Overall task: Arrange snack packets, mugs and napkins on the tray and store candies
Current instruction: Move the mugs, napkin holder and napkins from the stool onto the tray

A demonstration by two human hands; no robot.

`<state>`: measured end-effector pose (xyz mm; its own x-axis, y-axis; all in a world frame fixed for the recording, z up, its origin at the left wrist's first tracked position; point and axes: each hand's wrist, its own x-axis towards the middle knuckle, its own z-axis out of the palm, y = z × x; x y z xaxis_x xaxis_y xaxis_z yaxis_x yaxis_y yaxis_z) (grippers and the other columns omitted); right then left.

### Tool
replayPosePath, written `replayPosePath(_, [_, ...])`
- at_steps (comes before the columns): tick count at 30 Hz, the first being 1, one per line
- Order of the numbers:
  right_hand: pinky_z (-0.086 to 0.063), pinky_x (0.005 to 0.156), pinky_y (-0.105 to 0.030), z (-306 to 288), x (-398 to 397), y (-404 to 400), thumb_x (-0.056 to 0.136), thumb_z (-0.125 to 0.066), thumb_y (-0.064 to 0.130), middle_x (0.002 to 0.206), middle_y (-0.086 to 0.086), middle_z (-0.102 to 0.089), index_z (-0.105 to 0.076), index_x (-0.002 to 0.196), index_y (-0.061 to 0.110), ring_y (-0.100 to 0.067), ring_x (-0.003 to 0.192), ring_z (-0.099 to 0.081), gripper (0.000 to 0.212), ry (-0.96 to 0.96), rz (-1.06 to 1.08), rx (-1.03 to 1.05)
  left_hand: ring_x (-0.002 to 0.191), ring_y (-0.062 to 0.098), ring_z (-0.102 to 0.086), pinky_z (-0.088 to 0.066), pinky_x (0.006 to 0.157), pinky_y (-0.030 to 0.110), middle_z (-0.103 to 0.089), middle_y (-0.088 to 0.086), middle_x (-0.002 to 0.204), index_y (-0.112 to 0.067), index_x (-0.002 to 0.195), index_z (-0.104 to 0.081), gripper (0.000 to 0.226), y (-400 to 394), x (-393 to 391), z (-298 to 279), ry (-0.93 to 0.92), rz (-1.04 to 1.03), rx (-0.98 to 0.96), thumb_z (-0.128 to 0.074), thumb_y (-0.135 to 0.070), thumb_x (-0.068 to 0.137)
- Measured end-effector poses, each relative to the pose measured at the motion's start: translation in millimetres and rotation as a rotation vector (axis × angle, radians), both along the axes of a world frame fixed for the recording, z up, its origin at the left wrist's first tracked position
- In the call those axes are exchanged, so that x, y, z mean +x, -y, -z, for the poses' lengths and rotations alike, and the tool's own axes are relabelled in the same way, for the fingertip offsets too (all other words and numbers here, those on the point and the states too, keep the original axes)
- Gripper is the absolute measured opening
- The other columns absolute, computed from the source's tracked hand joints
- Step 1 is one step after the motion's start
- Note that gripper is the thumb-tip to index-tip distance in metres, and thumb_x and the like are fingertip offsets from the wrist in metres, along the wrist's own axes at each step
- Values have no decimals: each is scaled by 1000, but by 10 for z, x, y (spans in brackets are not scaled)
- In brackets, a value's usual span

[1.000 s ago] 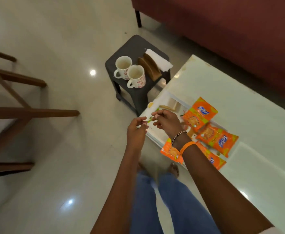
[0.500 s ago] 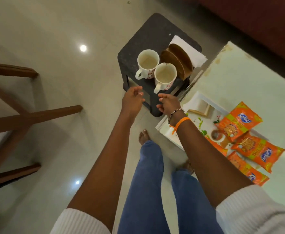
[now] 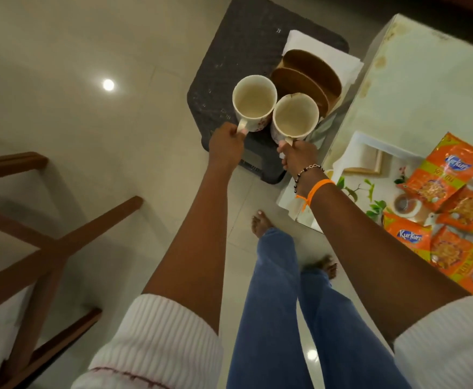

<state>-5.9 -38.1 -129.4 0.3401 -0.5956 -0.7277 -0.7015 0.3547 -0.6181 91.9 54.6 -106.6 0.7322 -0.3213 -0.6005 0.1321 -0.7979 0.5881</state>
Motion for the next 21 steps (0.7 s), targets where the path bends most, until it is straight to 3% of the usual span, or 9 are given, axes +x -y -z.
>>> replayPosePath(3, [-38, 40, -10, -106, -161, 16, 93, -50, 15, 63, -8, -51, -52, 58, 18, -8, 47, -42, 35, 67, 30, -11, 103, 27, -60, -48, 90, 36, -64, 17, 113, -1, 109, -59, 23, 23, 28, -46, 18, 32, 7, -51, -15, 93])
replayPosePath(5, [-37, 38, -6, -208, -319, 11, 94, -49, 14, 60, 0, -49, -54, 62, 14, 0, 38, -44, 32, 109, 26, 6, 99, 22, -61, -50, 85, 28, -64, 15, 113, -2, 107, -59, 20, 19, -56, -143, 32, 5, -53, -52, -13, 93])
replayPosePath(8, [-38, 38, -6, -342, -601, -65, 93, -50, 11, 61, 1, -51, -57, 72, 7, 5, 32, -45, 23, 158, 17, -18, 97, 21, -60, -50, 83, 28, -64, 13, 110, -1, 106, -59, 20, -120, -295, -280, 46, -4, -115, -50, -14, 93])
replayPosePath(11, [-41, 45, -11, -449, -949, -166, 93, -51, 13, 61, -2, -53, -57, 68, 12, 1, 38, -49, 26, 182, 16, -68, 92, 25, -64, -51, 89, 40, -61, 9, 100, 3, 105, -59, 22, -340, -632, -419, -26, -109, -231, -50, -13, 93])
replayPosePath(14, [-42, 53, -21, -525, -1395, -278, 94, -50, 16, 64, -11, -54, -55, 61, 20, -4, 43, -48, 34, 181, 50, -91, 76, 5, -64, -50, 92, 45, -59, 9, 99, 6, 106, -58, 23, -515, -1066, -494, -78, -109, -274, -49, -11, 94])
replayPosePath(16, [-40, 48, -17, -547, -1686, -340, 94, -50, 17, 59, -7, -51, -54, 61, 20, -1, 37, -46, 34, 186, 138, -79, 66, -6, -62, -50, 90, 44, -59, 10, 97, 7, 104, -58, 21, -589, -1352, -520, -124, -117, -318, -50, -9, 93])
replayPosePath(21, [-37, 42, -11, -526, -2326, -333, 96, -47, 12, 57, -5, -47, -53, 59, 17, 1, 32, -43, 37, 188, 323, -48, 61, -3, -61, -48, 71, 28, -61, 1, 83, 0, 97, -60, 12, -555, -2004, -524, -229, -105, -347, -52, -7, 91])
